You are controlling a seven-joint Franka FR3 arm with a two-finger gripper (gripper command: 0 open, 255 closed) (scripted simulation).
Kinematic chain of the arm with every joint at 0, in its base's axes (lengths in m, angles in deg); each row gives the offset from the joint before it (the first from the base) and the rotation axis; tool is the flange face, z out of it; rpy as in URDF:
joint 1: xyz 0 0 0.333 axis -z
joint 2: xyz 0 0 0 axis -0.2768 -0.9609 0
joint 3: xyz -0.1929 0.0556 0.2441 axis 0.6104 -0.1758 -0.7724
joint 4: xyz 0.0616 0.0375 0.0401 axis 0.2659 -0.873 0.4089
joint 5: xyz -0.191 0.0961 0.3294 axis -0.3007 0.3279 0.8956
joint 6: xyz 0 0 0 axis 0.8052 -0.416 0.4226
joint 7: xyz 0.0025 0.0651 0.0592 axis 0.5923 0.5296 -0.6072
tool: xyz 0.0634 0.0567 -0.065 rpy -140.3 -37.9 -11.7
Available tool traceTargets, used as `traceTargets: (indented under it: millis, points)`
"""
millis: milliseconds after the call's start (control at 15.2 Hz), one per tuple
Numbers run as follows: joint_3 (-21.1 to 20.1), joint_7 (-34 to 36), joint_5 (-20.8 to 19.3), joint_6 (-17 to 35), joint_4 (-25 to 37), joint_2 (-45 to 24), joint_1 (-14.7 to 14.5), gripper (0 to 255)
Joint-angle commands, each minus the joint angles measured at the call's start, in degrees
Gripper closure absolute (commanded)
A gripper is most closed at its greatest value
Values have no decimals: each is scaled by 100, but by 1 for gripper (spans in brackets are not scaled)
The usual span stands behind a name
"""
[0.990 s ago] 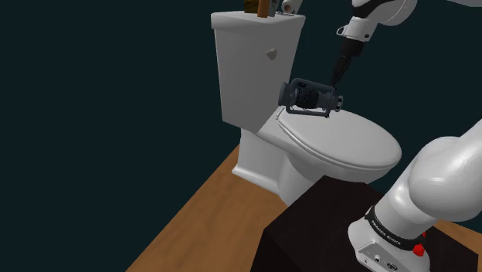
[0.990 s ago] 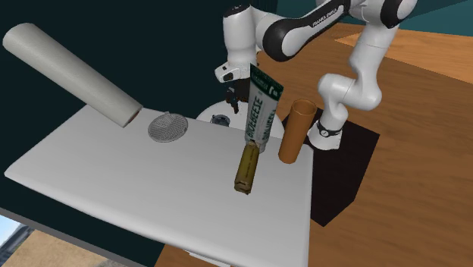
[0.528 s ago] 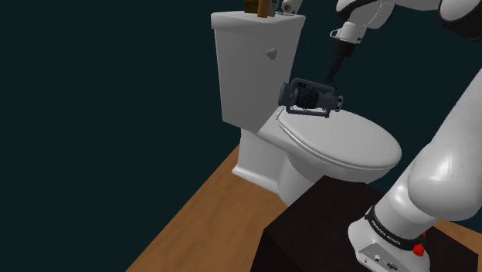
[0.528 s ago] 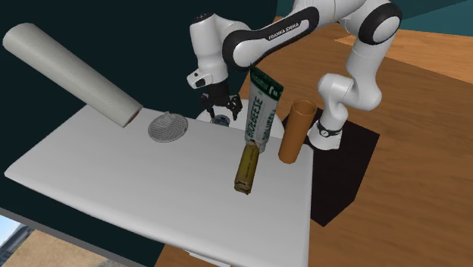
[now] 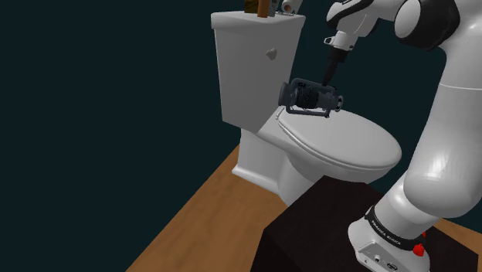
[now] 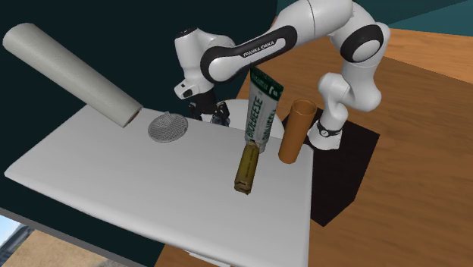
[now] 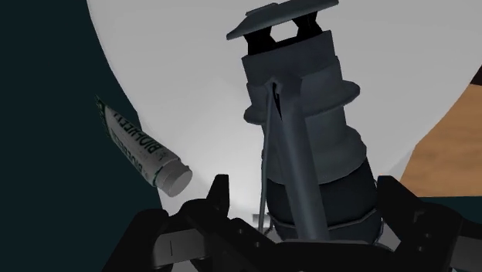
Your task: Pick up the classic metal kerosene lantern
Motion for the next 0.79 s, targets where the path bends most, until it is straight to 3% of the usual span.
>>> traceTargets:
  millis: [0,198,264,726]
  points:
    - [-15,-50,42,133,-102,-47,7,0]
    - [-27,-83,72,236,-184,-81,8,0]
    - [-26,-86,72,237,-184,-82,10,255]
    - [-26,-88,74,240,-185,-84,11,255]
